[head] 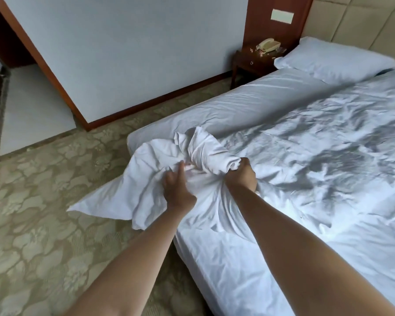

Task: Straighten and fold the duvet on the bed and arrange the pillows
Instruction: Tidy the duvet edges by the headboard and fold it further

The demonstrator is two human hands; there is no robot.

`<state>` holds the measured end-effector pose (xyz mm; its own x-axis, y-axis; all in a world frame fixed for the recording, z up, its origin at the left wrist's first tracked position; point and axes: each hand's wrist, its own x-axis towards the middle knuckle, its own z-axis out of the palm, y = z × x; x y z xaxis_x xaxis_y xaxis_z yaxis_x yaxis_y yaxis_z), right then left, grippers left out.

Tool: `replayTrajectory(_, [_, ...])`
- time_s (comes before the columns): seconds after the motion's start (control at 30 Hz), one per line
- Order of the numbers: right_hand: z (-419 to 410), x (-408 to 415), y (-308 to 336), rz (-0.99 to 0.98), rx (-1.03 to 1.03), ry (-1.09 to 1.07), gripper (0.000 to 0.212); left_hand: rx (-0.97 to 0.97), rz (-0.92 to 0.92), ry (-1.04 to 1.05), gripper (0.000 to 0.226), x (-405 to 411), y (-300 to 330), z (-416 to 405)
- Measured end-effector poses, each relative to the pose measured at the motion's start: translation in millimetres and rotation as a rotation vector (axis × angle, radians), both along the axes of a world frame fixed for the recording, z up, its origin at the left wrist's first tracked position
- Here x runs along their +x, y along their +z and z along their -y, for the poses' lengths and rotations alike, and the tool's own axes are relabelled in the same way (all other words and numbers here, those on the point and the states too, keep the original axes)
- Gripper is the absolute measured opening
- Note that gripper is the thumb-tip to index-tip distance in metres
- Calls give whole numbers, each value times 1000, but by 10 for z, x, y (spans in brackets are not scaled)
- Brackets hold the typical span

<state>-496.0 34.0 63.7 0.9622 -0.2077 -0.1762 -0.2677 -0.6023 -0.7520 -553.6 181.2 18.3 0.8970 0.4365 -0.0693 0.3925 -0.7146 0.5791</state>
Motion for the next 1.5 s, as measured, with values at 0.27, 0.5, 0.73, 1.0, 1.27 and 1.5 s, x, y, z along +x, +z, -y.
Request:
replayTrajectory(0.27, [475, 738, -203, -157, 82, -169, 33, 74, -318, -93, 66, 989, -255, 39])
replayTrajectory(0.5, [775, 1181, -246, -138, 92, -325, 34, 322, 24, -262, 35, 1789, 145, 487])
replayTrajectory(0.73, [1621, 1244, -386, -174, 101, -753, 41, 584, 471, -846, 35, 2724, 398, 1624])
replayTrajectory(1.0, [1826, 1071, -1139, -375, 14, -822, 63, 378, 2, -939, 44, 2905, -691, 2000])
replayTrajectory(1.27, [1458, 1170, -1115, -96, -648, -517, 66, 386, -19, -1011, 60, 3038, -640, 1803])
replayTrajectory(1.5, [1225, 1139, -1034, -377, -478, -553, 62, 447, -146, -1111, 88, 2884, -485, 1493])
